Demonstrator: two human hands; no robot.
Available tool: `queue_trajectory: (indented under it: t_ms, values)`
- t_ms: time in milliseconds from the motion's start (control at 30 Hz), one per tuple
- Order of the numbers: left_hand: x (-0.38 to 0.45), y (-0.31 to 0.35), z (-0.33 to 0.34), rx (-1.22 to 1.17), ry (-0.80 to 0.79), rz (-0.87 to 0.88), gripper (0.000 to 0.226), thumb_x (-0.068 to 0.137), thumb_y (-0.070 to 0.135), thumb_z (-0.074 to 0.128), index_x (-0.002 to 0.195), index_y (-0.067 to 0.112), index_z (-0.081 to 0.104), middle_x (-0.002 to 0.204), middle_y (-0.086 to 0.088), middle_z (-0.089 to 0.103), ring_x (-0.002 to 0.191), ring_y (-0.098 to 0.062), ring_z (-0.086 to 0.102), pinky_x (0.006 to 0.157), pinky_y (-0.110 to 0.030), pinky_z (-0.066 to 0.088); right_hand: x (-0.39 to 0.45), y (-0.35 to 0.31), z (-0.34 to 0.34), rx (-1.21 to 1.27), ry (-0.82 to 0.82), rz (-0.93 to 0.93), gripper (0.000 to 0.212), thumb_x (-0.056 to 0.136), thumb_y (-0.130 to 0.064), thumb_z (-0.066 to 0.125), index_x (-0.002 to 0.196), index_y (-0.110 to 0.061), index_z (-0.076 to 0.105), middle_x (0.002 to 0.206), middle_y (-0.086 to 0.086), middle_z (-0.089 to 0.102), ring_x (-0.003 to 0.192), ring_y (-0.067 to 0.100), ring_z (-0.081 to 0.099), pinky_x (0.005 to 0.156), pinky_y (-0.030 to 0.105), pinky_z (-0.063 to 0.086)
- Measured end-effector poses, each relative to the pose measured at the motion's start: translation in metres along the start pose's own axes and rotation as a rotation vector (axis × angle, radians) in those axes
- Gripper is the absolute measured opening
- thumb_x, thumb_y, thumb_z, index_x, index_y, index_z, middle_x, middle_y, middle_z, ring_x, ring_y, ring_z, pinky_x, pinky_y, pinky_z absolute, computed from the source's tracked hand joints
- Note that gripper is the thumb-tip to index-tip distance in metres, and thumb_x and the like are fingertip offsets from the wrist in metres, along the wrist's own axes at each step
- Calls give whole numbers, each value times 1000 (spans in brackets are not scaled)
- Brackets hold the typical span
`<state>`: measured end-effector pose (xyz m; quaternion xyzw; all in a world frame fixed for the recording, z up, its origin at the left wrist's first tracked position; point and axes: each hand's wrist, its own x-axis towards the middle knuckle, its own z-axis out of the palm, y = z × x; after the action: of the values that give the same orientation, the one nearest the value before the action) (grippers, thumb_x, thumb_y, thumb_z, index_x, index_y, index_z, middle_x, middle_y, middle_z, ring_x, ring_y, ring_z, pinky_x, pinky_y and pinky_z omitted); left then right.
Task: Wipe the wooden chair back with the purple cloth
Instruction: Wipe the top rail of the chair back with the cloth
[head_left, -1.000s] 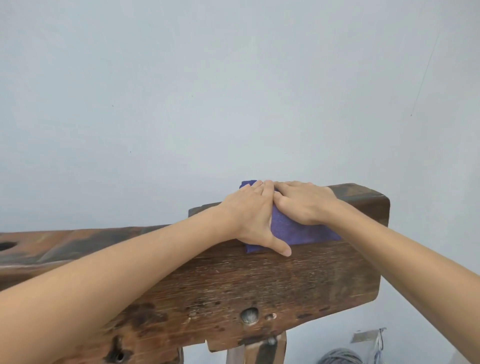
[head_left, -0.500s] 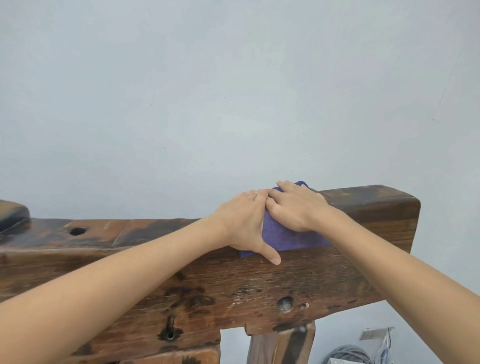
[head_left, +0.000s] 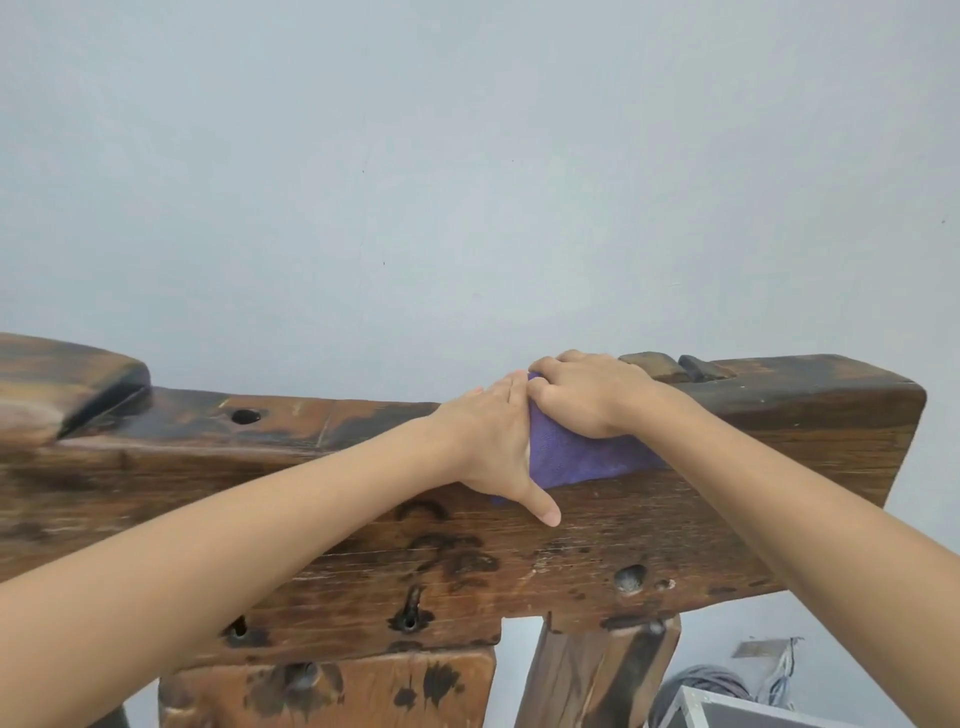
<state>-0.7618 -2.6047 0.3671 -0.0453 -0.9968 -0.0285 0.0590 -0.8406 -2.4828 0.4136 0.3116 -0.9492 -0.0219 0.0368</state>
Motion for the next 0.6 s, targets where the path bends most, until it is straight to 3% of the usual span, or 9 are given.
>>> queue_trajectory:
  t_ms: [100,233,400,534,600]
  values:
    - [-7,-12,-5,68,-58,-18,147,53,85,74,158,4,12,163,-9,27,151,-27,30,122,-42,30,-2,-15,-1,-81,-35,-1,62,100,-48,22,155,-25,40,162,9,37,148,32,34,116,45,25]
    - [-21,-35,-10,155,-117,-14,145,57,89,67,162,10,8,169,-7,17,157,-25,11,126,-44,19,-2,-49,16,-260,-25,-5,64,102,-42,13,150,-15,47,163,14,34,151,28,27,123,47,16]
    - [-38,-53,-14,184,-114,-50,143,59,88,66,162,7,8,171,-6,14,159,-24,5,127,-44,15,0,-65,18,-217,-65,-3,68,104,-45,5,158,-17,34,167,10,30,158,24,14,126,47,5]
    - [-48,-64,-17,198,-129,-73,144,58,87,68,162,7,7,170,-7,17,158,-25,10,127,-45,17,5,-78,22,-150,-80,-16,67,103,-45,4,154,-18,38,157,14,46,150,25,33,125,48,6]
    - [-55,-73,-18,204,-144,-108,144,55,88,69,160,11,10,160,-9,37,149,-30,30,120,-46,31,7,-88,26,-64,-69,-28,65,103,-45,6,151,-18,40,153,16,50,145,29,41,123,50,13]
